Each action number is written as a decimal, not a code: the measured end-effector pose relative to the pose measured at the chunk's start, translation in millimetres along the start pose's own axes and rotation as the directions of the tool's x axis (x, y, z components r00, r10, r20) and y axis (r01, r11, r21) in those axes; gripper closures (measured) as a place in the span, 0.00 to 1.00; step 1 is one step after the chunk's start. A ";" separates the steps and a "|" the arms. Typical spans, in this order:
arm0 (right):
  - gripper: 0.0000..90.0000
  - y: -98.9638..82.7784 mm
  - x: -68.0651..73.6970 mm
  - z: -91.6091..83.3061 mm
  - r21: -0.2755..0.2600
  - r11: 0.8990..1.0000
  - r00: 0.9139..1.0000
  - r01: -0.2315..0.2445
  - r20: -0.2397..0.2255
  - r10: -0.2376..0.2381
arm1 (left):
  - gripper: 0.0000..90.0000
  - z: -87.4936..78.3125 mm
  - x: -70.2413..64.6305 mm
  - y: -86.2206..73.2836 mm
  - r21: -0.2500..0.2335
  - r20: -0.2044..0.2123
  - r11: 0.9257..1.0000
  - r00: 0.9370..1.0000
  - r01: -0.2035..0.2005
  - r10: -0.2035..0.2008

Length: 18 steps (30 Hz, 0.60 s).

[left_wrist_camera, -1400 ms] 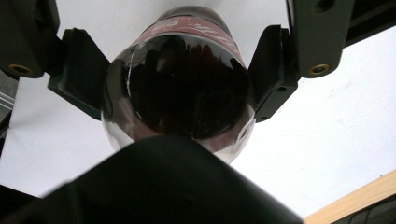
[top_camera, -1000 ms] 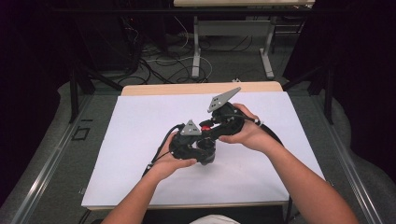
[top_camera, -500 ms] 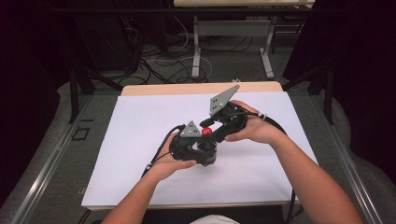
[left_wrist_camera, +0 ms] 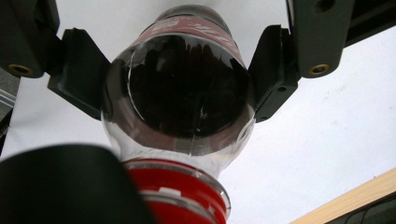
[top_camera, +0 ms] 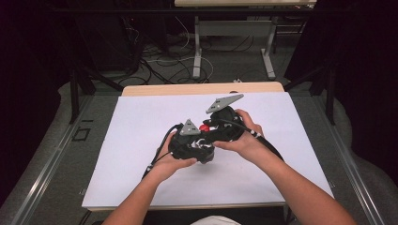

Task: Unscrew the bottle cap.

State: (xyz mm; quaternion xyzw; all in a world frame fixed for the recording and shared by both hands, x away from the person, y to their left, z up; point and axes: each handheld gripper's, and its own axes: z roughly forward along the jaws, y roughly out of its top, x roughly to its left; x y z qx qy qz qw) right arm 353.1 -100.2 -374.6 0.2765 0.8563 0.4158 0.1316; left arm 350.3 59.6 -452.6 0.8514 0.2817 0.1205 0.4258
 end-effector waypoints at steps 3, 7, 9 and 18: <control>0.65 0.1 2.1 1.5 -0.006 1.000 0.999 0.023 0.028 -0.023 | 0.33 0.1 -1.0 0.2 -0.002 0.007 1.000 1.000 -0.001 0.001; 0.68 1.1 0.1 3.1 0.016 0.999 0.999 0.043 0.019 -0.043 | 0.33 0.1 -1.4 0.2 0.011 0.017 1.000 1.000 -0.002 0.002; 0.68 1.7 -1.5 3.2 0.024 0.999 0.999 0.040 0.002 -0.041 | 0.33 0.5 -0.9 -0.3 0.018 0.024 1.000 1.000 -0.011 0.011; 0.69 11.5 -30.3 3.4 0.045 0.954 0.916 0.295 -0.299 -0.269 | 0.33 -0.1 -3.2 0.5 0.015 0.071 0.999 0.996 -0.050 0.049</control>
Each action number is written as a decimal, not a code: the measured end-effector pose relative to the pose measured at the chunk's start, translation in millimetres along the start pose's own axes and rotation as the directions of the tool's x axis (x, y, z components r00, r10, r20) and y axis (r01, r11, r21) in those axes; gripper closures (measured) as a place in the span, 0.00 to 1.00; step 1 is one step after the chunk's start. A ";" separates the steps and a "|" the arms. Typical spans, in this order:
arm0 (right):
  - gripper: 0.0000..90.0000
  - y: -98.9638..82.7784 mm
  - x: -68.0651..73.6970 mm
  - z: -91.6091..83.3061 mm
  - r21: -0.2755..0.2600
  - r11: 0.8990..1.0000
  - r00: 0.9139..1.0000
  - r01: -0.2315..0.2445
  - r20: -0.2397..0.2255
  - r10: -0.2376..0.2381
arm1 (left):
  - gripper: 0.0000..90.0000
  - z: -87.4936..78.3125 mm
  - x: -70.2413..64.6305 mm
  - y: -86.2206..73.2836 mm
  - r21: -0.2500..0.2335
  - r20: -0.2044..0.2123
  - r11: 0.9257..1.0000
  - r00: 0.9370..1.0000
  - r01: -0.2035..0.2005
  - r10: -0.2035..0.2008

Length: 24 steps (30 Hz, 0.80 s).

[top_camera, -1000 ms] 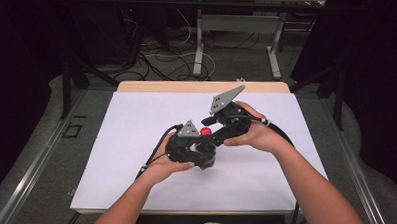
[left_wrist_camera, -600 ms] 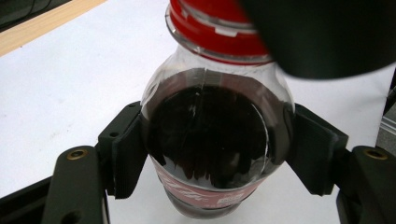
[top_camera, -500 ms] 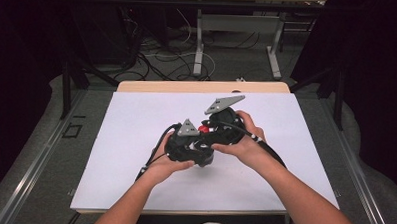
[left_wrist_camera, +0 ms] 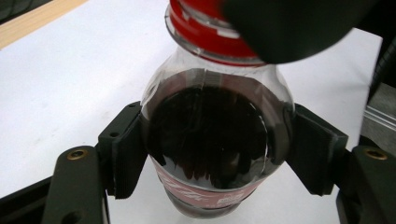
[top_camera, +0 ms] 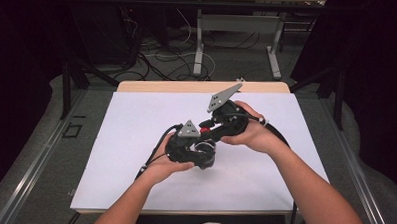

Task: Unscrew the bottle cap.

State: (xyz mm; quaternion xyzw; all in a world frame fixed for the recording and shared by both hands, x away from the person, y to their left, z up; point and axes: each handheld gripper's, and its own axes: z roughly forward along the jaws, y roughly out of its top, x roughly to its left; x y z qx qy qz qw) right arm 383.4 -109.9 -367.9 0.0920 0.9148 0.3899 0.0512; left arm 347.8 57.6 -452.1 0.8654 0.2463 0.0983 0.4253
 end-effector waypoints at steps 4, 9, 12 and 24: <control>0.67 -1.0 -3.2 -2.5 -0.008 0.998 0.997 0.062 -0.045 -0.062 | 0.33 -1.3 -0.4 1.0 -0.004 0.002 1.000 1.000 0.002 -0.002; 0.48 -2.7 10.4 -6.7 -0.076 0.996 0.995 -0.042 0.085 0.048 | 0.33 -4.6 3.0 1.5 -0.003 -0.019 1.000 1.000 0.020 -0.020; 0.48 -5.4 15.6 -4.7 -0.118 0.989 0.986 -0.089 0.133 0.105 | 0.33 -3.6 3.1 0.7 -0.019 -0.035 0.999 0.999 0.035 -0.035; 0.57 -9.5 31.6 2.7 -0.163 0.980 0.964 -0.112 0.221 0.147 | 0.33 -4.8 2.0 1.3 -0.021 -0.037 0.999 0.999 0.039 -0.040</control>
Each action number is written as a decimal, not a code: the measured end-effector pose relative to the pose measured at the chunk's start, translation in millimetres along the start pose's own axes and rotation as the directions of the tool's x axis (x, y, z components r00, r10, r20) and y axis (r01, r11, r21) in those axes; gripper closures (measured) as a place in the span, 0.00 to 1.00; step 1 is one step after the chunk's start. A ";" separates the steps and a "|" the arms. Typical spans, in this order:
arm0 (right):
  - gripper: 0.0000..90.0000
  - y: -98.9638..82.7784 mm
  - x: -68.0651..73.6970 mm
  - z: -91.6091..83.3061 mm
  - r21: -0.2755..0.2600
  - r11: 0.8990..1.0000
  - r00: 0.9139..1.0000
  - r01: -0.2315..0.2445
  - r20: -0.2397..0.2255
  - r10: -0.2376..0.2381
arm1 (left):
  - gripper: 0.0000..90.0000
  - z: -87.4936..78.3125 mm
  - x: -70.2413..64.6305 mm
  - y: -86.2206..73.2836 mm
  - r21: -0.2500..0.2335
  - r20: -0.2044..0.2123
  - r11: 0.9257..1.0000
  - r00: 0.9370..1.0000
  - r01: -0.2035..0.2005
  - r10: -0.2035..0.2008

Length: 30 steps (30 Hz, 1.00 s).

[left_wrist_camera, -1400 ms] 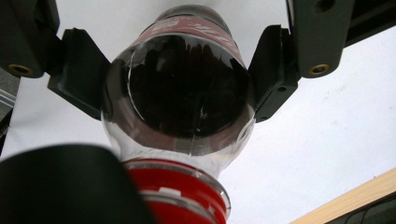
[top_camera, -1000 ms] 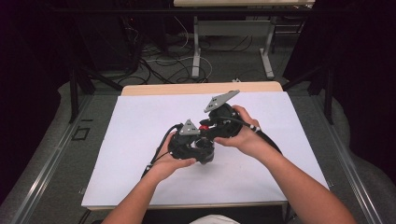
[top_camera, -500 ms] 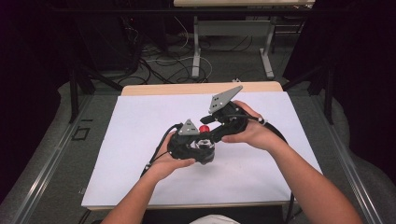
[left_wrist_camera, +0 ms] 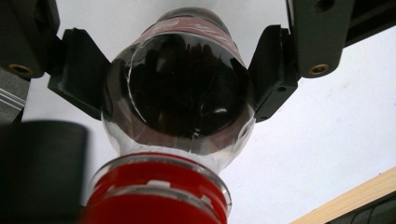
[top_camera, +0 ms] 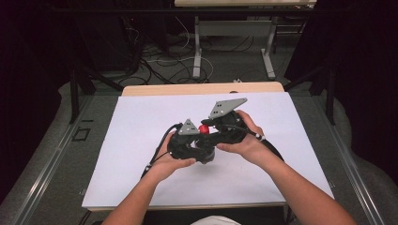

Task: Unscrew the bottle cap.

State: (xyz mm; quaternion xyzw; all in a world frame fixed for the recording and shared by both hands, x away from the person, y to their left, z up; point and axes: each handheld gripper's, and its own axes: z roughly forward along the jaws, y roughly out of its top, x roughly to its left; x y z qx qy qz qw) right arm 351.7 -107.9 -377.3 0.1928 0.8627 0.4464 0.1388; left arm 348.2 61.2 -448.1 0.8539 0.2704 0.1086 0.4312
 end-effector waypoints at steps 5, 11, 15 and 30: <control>0.62 2.6 -0.9 4.4 0.006 1.000 1.000 0.020 -0.019 -0.020 | 0.33 -0.2 -3.2 1.1 0.008 0.002 1.000 1.000 -0.021 0.021; 0.68 8.2 -8.2 7.2 0.039 0.999 0.997 0.038 -0.064 -0.035 | 0.33 1.1 -6.1 1.6 0.004 0.011 1.000 1.000 -0.017 0.017; 0.69 15.3 -15.1 9.3 0.114 0.986 0.983 0.124 -0.150 -0.106 | 0.33 1.6 -5.2 1.2 0.026 0.029 0.999 0.999 -0.022 0.022; 0.45 18.6 -15.4 3.8 0.092 0.982 0.980 0.163 -0.133 -0.151 | 0.33 -2.0 5.4 -0.8 0.014 -0.013 1.000 1.000 0.007 -0.006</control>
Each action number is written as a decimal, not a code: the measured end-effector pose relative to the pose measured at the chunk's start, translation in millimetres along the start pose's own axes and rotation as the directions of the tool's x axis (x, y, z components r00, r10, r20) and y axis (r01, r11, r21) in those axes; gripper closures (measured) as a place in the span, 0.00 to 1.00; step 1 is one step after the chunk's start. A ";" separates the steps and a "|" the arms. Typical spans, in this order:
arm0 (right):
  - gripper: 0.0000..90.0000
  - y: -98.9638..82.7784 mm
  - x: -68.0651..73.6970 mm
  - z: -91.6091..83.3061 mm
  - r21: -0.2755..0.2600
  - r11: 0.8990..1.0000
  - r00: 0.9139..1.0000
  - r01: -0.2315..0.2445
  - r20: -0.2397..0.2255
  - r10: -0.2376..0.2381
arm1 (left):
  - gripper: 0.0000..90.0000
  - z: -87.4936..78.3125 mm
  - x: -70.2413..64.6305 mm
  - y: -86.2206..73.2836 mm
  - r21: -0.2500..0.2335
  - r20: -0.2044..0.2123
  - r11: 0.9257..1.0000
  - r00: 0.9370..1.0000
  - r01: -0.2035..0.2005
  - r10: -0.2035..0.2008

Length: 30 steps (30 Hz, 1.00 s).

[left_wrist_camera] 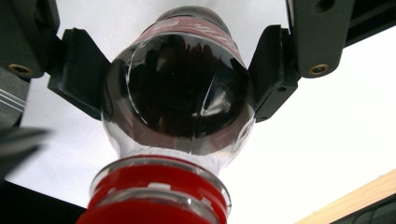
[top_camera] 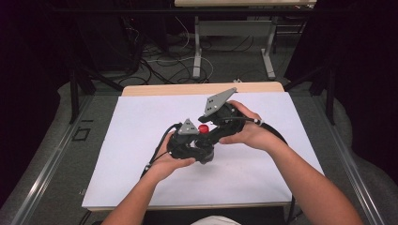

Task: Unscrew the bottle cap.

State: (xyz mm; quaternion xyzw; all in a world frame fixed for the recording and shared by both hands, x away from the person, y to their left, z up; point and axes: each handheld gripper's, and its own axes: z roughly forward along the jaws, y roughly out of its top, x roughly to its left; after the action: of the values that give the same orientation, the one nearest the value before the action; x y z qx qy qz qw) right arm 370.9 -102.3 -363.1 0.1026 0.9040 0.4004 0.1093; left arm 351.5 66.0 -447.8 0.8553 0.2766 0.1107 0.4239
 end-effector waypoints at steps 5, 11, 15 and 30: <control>0.45 -5.8 9.4 -1.8 -0.054 0.992 0.988 -0.118 0.094 0.123 | 0.33 -0.9 2.8 -0.4 -0.004 -0.031 1.000 1.000 0.002 -0.002; 0.48 -7.9 22.0 1.7 -0.074 0.993 0.984 -0.092 0.148 0.102 | 0.33 -0.8 -0.3 0.4 -0.012 -0.020 1.000 1.000 0.019 -0.019; 0.52 -6.1 21.9 4.6 -0.068 0.995 0.985 -0.070 0.156 0.080 | 0.33 -0.7 -3.0 1.2 -0.005 -0.006 1.000 1.000 0.005 -0.005; 0.69 1.2 -2.7 8.1 0.033 0.999 0.999 0.029 -0.033 -0.028 | 0.33 3.3 -6.8 0.4 0.009 0.020 0.999 0.999 -0.032 0.032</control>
State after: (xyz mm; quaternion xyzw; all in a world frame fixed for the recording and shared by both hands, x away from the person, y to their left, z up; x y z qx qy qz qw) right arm 375.8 -96.6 -367.2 0.0849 0.9137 0.3852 0.0983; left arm 347.4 59.8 -449.2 0.8627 0.2593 0.1077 0.4207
